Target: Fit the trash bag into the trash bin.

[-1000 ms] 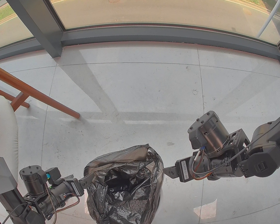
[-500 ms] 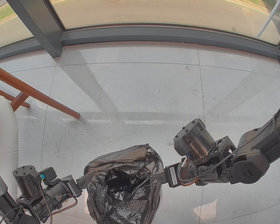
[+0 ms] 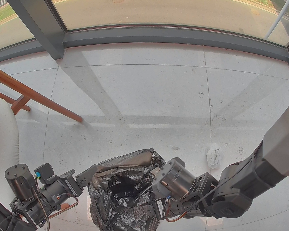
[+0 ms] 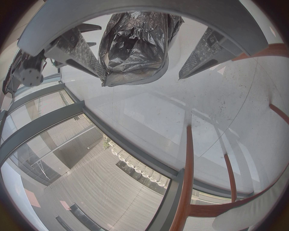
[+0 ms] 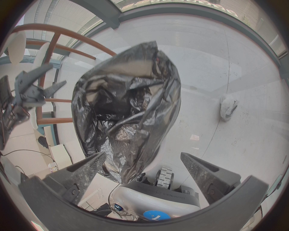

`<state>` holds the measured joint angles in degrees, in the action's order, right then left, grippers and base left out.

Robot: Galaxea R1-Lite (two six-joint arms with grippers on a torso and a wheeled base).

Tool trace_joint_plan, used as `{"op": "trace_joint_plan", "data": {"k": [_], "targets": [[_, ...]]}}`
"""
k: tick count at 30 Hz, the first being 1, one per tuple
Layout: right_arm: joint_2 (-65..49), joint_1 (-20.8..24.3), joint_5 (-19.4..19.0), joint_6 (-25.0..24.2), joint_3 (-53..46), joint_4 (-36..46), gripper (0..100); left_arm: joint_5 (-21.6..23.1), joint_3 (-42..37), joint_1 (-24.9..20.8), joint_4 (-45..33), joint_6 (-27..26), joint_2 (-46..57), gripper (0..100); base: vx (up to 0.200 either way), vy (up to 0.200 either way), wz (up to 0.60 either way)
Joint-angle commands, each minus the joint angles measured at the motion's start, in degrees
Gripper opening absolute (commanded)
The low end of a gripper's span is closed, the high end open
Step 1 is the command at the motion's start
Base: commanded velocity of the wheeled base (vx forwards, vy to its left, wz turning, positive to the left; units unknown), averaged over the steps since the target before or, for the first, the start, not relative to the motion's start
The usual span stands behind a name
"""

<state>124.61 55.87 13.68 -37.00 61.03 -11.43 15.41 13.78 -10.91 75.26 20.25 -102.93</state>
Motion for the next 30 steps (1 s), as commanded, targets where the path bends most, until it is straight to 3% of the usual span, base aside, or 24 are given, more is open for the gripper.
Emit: {"op": "trace_joint_plan", "data": {"k": [1,30], "targets": [[2.21,0.73,0.03,0.00,0.06,0.01,100,-0.03,0.64,0.19,0.06,-0.03,1.06,100,0.000,0.000,0.00],[5.99,1.26,0.03,-0.53,4.28,0.10,100,-0.12,1.25,0.45,0.06,-0.12,0.71,100,0.000,0.000,0.00]]}}
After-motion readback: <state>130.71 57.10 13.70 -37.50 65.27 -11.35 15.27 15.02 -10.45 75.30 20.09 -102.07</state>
